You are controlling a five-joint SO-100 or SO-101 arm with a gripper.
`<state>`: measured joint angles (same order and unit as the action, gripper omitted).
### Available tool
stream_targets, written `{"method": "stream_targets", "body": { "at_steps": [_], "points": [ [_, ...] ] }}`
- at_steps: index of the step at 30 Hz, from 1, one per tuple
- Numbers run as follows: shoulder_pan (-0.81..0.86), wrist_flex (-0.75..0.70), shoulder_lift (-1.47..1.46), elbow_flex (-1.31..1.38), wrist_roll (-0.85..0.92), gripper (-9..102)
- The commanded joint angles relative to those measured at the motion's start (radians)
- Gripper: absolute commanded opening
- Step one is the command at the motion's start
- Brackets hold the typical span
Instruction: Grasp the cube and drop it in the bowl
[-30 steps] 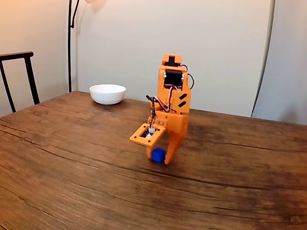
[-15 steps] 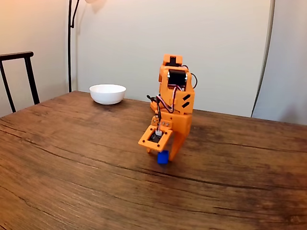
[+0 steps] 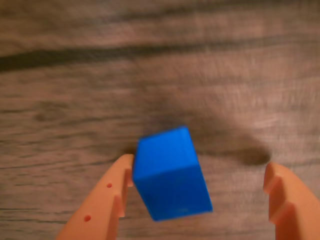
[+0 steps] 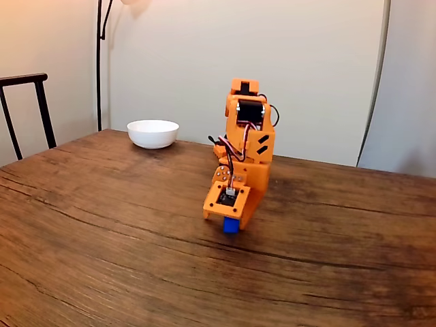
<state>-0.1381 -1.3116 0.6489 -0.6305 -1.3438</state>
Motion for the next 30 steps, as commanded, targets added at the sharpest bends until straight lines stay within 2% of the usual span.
{"method": "stream_targets", "body": {
  "at_steps": [1, 19, 21, 26, 30],
  "points": [
    [0.005, 0.021, 0.011, 0.04, -0.032, 35],
    [-0.029, 0.018, 0.009, 0.023, -0.064, 35],
    [-0.029, 0.018, 0.009, 0.023, -0.071, 32],
    [-0.028, 0.018, 0.009, 0.021, -0.072, 16],
    [-0.031, 0.017, 0.008, 0.02, -0.072, 9]
  ]
}}
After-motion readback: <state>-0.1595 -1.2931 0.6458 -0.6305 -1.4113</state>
